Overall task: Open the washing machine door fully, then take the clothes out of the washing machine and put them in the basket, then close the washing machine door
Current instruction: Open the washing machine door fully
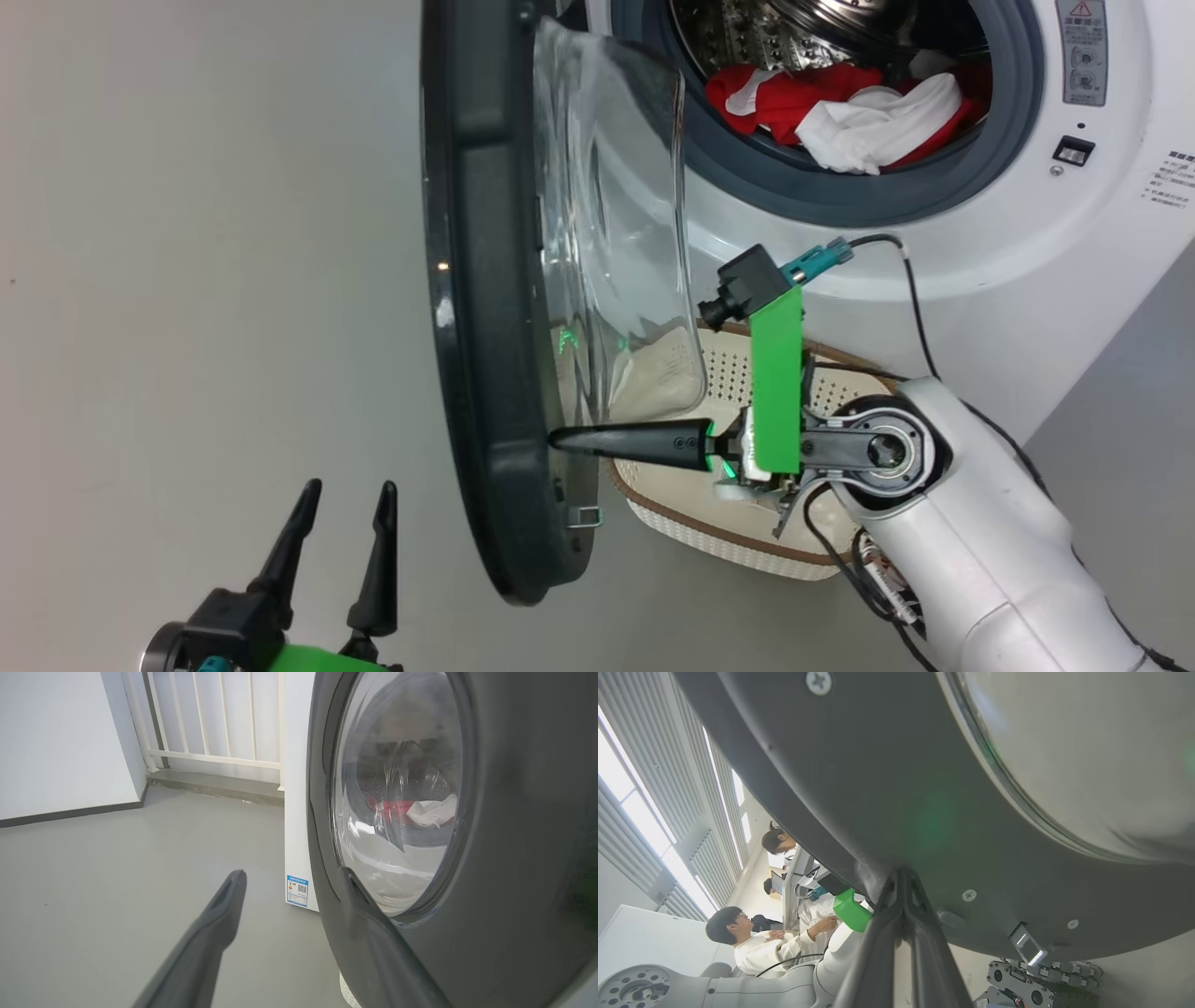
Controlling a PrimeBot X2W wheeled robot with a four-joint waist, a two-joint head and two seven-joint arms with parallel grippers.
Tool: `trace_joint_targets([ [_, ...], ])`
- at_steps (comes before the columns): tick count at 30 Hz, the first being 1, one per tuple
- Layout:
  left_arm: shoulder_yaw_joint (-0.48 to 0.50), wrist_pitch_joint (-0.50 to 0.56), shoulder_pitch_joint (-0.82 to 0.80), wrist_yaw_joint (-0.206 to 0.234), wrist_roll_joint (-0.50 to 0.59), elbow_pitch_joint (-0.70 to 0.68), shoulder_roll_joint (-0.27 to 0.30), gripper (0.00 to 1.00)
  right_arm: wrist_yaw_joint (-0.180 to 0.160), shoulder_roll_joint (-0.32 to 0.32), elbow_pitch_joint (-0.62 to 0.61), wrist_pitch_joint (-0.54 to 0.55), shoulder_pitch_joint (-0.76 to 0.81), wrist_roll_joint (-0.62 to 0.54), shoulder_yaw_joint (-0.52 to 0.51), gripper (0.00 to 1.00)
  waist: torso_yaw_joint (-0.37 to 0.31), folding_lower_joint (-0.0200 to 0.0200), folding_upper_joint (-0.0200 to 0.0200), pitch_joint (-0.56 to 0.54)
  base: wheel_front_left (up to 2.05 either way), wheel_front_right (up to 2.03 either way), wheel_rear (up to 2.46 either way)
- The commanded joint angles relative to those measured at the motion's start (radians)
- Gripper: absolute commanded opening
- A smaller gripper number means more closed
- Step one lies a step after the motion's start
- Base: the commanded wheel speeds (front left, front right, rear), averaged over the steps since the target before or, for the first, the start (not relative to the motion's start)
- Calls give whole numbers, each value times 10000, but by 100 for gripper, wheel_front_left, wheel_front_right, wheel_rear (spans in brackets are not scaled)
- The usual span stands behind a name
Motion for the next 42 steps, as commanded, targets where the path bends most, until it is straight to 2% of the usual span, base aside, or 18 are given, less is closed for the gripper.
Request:
trace_joint_targets([
  [1, 391, -94, 1, 92, 78, -303, 171, 100, 17, 414, -276, 52, -95, -99, 164, 0, 33, 0, 0, 45, 0, 0, 0],
  [18, 659, -94, 165, 247, -2, -588, 171, 100, 17, 697, -68, 113, -341, -164, 299, 0, 85, 0, 0, 147, 0, 0, 0],
  [19, 651, -94, 171, 241, -1, -573, 171, 100, 17, 686, -81, 44, -312, -196, 255, 16, 75, 0, 0, 131, 0, 0, 0],
  [20, 634, -94, 167, 226, -11, -550, 171, 100, 17, 652, -98, -45, -271, -246, 206, 45, 65, 0, 0, 106, 0, 0, 0],
  [21, 608, -94, 152, 203, -26, -525, 171, 100, 17, 601, -107, -134, -219, -303, 163, 100, 54, 0, 0, 81, 0, 0, 0],
  [30, 531, -94, 14, 23, -52, -168, 171, 100, 17, -205, 99, -1089, 549, -904, -128, 100, -95, 0, 0, -232, 0, 0, 0],
  [37, 819, -94, 56, -25, -64, -87, 171, 100, 17, -828, 182, -1938, 1186, -1346, -73, 100, -554, 0, 0, -334, 0, 0, 0],
  [42, 1037, -94, 111, -55, -31, -91, 171, 100, 17, -1373, 279, -2950, 1729, -1734, -57, 100, -846, 0, 0, -371, 0, 0, 0],
])
